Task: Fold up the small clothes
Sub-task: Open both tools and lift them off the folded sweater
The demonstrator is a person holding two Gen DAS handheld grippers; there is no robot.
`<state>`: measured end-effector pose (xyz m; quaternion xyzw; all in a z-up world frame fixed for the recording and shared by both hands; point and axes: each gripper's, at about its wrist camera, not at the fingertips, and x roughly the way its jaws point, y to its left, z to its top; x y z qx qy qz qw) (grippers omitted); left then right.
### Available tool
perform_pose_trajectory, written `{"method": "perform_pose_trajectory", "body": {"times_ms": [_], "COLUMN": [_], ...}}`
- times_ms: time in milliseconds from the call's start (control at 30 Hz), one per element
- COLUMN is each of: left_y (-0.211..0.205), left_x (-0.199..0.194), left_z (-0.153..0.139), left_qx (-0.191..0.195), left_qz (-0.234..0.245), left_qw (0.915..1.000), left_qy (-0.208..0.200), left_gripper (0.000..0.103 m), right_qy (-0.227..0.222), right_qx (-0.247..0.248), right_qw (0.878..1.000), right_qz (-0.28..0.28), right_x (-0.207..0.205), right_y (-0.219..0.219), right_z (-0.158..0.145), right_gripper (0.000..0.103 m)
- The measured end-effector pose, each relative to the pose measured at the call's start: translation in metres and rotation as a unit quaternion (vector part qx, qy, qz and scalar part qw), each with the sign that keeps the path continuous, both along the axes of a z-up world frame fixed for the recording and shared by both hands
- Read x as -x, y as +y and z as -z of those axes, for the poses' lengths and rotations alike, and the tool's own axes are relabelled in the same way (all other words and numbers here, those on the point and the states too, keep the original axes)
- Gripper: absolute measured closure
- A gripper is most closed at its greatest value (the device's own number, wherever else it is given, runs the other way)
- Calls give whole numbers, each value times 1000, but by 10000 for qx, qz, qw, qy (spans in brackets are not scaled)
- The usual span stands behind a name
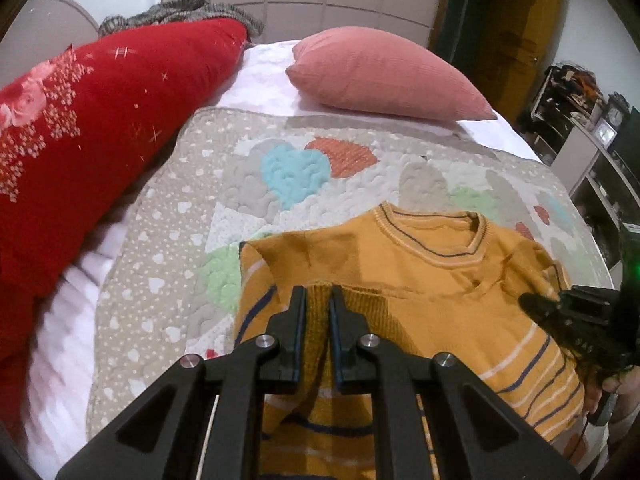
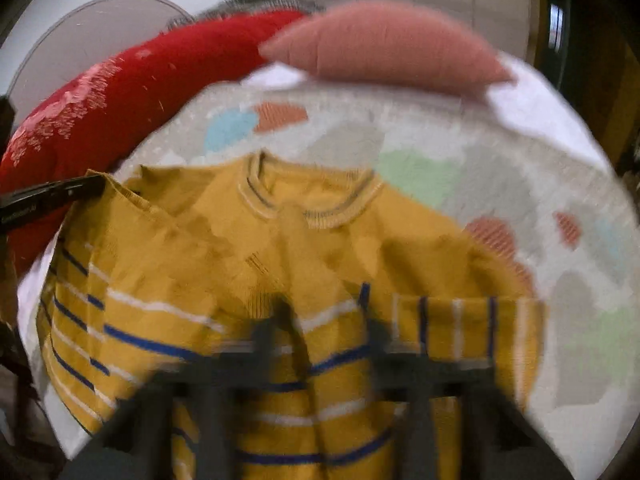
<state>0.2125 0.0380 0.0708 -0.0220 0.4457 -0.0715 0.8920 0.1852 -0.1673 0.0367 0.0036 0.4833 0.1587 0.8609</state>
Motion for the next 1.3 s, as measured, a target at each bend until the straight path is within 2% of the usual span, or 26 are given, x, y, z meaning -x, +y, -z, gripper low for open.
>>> {"method": "perform_pose_trajectory", "body": {"times_ms": [100, 167, 200, 233, 267, 300, 367, 400, 433, 467, 533, 600, 733, 833, 967, 1000, 1033, 1067, 1100, 1167, 1300], "left_y": [5, 5, 2, 1, 1, 6, 24, 35, 42, 49, 56, 60, 62, 55, 39, 36, 38, 40, 43, 50, 50], "left_x": [-12, -23, -29, -33, -36, -37, -35, -31, -27, -20, -4, 21, 67, 102, 125, 126, 126, 126, 125, 122, 121], "left_z": [6, 16, 23, 30, 36, 40, 41, 38, 34, 27, 13, -2, -12, 1, 35, 45, 51, 57, 62, 67, 71], "left_qx": [142, 244, 146, -64, -165, -31, 639, 983, 1185, 1298, 1236, 1248, 1252, 1050, 392, 201, 155, 171, 232, 376, 382], "left_qz": [-90, -193, -256, -366, -460, -546, -753, -835, -875, -914, -948, -822, -470, -124, 40, -69, -143, -225, -325, -500, -569], "left_qw": [9999, 9994, 9992, 9987, 9980, 9973, 9933, 9899, 9876, 9862, 9873, 9887, 9910, 9944, 9991, 9996, 9995, 9992, 9987, 9975, 9973], "left_qy": [38, 171, 275, 337, 403, 488, 608, 592, 547, 470, 302, 100, -38, -25, 149, 209, 244, 280, 313, 319, 260], "left_gripper": [92, 91, 89, 89, 89, 84, 72, 60, 53, 52, 42, 36, 31, 30, 30, 30, 30, 30, 30, 30, 27], "right_qy": [-233, -200, -132, -56, 47, 132, 107, 67, 14, -73, -253, -410, -465, -426, -279, -201, -93, 47, 124, 32, -189], "right_qx": [-224, -277, -260, -233, -196, -235, -589, -773, -968, -1123, -1186, -1211, -1248, -1194, -1085, -1129, -1261, -1463, -1570, -1504, -886], "right_qw": [9984, 9936, 9908, 9885, 9864, 9853, 9827, 9805, 9776, 9752, 9734, 9743, 9799, 9846, 9873, 9870, 9859, 9840, 9824, 9809, 9745], "right_qz": [472, 1076, 1323, 1490, 1631, 1685, 1751, 1806, 1867, 1905, 1943, 1853, 1485, 1202, 1126, 1127, 1095, 1017, 1002, 1234, 2052], "right_x": [-4, -14, -18, -21, -23, -24, -18, -12, -5, 3, 17, 40, 99, 141, 160, 161, 160, 156, 154, 152, 150], "right_y": [-24, -45, -52, -57, -61, -64, -75, -81, -89, -98, -108, -116, -122, -116, -102, -101, -99, -98, -98, -106, -137], "right_z": [-10, -9, -5, 0, 6, 10, 8, 4, -1, -9, -23, -38, -47, -37, -9, -2, 6, 13, 17, 16, 8], "right_gripper": [92, 92, 92, 90, 75, 62, 59, 50, 46, 42, 40, 38, 38, 37, 38, 40, 49, 78, 91, 97, 97]}}
